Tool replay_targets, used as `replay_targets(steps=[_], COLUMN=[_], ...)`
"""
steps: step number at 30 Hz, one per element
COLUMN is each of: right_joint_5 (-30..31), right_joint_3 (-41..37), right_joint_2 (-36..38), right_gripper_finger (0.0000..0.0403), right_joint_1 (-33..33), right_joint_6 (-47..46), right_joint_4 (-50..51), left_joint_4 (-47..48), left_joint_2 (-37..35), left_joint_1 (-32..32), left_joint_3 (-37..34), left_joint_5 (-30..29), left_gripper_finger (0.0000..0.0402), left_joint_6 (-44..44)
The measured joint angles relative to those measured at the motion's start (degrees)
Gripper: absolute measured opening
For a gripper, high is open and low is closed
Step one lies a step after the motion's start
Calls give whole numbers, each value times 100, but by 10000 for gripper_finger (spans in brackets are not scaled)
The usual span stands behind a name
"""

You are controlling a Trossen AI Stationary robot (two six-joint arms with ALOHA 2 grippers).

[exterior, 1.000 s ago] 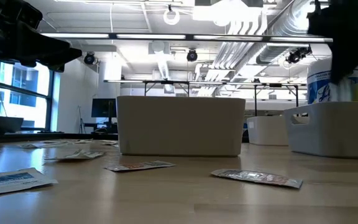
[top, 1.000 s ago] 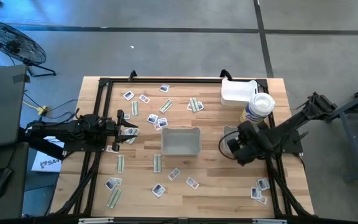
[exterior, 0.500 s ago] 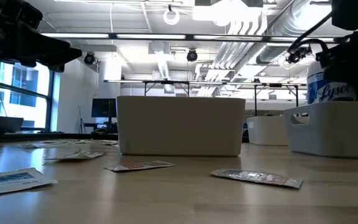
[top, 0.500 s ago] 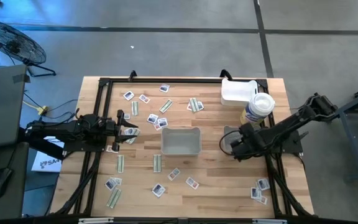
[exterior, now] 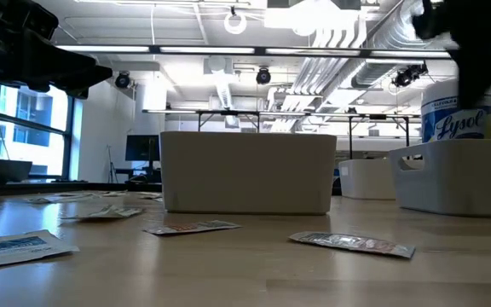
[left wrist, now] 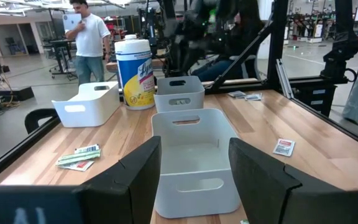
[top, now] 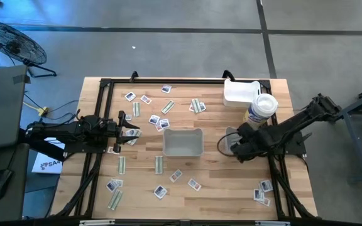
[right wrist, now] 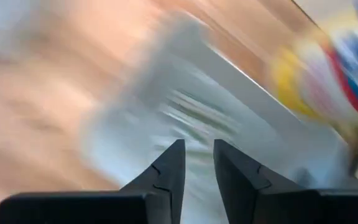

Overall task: Pick & Place First Aid Supplies
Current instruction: Put the orange pad into the left gray bin

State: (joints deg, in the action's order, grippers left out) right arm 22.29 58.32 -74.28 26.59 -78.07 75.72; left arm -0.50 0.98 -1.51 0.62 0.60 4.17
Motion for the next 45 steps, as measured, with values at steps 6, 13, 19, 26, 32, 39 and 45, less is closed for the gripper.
replay_targets(steps=[6, 13, 19, 26, 32, 39, 45], right_joint_5=[693, 736, 14, -293, -619, -756, -1053], right_joint_3=[6, -236, -149, 168, 175, 175, 175], right_joint_2=[-140, -1584, -2841, -3497, -3563, -3563, -3563], right_gripper_finger=[78, 78, 78, 78, 78, 78, 78], right_joint_1=[510, 893, 795, 754, 754, 754, 754], right_joint_6=[2262, 4842, 5607, 5265, 4808, 4549, 4548], right_joint_4=[-3067, -6914, -8922, -8317, -7881, -7280, -7249], left_joint_4=[1, 1, 1, 1, 1, 0, 1], left_joint_2=[-1, 0, -1, 0, -1, -1, -1], left_joint_1=[-1, -1, -1, 1, 1, -1, -1], left_joint_3=[0, 0, 0, 0, 0, 0, 0], left_joint_5=[-2, 0, 0, -1, -2, -1, 0], left_gripper_finger=[186, 186, 186, 186, 186, 186, 186], left_joint_6=[1, -1, -1, 0, -1, 0, 0])
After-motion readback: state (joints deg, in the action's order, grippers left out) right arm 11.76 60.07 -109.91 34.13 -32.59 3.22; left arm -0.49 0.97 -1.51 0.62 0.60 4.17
